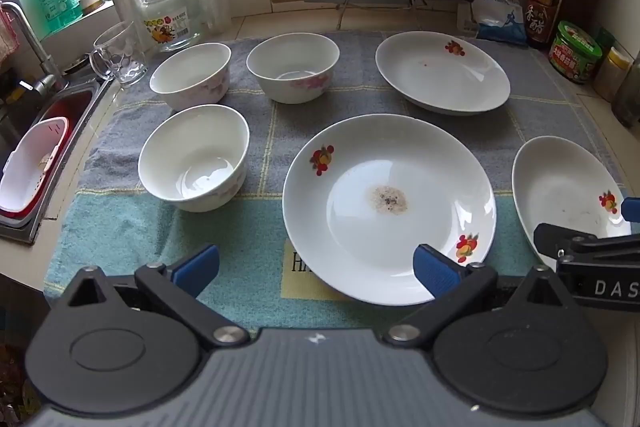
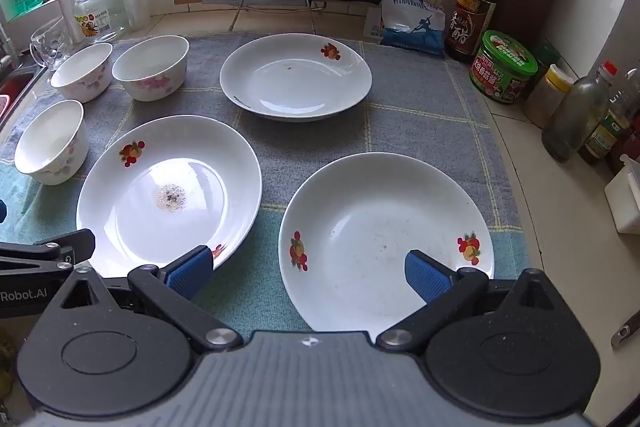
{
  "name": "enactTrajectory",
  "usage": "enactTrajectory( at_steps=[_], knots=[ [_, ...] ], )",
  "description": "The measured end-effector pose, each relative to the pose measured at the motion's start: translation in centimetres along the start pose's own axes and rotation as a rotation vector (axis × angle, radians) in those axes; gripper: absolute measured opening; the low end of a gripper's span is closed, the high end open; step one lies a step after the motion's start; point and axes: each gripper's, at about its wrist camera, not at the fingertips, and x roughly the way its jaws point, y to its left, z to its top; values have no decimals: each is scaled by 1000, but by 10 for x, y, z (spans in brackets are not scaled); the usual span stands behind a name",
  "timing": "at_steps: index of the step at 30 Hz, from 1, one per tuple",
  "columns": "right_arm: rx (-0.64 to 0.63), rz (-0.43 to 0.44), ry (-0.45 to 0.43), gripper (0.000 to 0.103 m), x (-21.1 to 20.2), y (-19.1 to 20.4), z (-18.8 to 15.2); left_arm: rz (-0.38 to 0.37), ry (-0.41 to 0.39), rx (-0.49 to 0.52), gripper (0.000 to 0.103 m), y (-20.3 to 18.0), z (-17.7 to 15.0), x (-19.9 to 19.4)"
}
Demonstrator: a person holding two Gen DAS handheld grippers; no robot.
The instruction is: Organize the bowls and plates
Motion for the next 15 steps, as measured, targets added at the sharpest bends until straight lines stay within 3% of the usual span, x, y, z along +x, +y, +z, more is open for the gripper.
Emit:
enactTrajectory(
  at_steps=[15],
  knots=[
    [-2, -5, -12, 103, -5, -3, 1, -6, -8, -2, 102, -2, 3, -3]
  ],
)
